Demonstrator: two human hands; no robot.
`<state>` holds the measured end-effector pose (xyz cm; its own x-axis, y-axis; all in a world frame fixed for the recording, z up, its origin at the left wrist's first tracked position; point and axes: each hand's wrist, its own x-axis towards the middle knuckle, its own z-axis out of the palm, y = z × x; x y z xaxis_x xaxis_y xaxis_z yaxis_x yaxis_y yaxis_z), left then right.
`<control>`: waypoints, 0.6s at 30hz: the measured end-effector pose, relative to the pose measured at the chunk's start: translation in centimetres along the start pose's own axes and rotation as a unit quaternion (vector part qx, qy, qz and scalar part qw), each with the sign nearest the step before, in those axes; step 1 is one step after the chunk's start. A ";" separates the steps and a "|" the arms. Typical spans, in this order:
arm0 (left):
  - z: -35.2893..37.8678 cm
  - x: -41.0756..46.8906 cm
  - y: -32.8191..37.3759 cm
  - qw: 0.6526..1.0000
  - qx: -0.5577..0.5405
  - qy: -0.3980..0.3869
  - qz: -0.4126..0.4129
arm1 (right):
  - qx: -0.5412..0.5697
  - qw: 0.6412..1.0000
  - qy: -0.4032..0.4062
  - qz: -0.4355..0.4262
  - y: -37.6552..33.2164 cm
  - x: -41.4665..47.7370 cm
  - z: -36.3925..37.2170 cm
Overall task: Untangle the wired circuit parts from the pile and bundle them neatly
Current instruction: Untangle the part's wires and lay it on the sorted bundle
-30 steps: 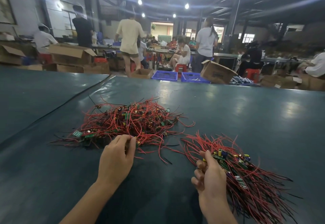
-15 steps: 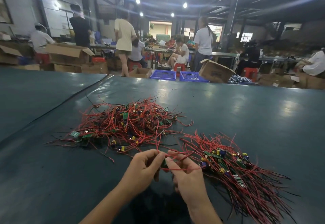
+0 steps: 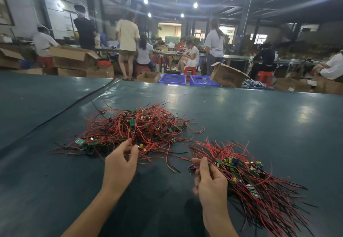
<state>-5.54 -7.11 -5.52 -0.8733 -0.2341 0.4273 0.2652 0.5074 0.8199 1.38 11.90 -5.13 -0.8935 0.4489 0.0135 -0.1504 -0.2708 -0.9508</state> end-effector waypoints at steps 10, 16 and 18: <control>1.4 -3.5 3.7 0.947 -0.128 -0.284 0.082 | 0.032 0.997 -0.072 -0.011 -0.8 -0.7 0.0; 2.9 -4.8 4.2 0.905 -0.231 -0.357 -0.025 | -0.004 0.994 -0.103 -0.024 -1.0 -1.0 0.3; 3.0 -4.8 4.4 0.895 -0.270 -0.341 -0.094 | 0.018 0.995 -0.097 -0.005 -1.1 -0.8 0.1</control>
<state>-1.45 -1.33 -5.12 -0.9205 0.3821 0.0814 0.0859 -0.0053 0.9963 2.18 11.72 -4.08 -0.9564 0.2792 0.0861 -0.1718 -0.2991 -0.9386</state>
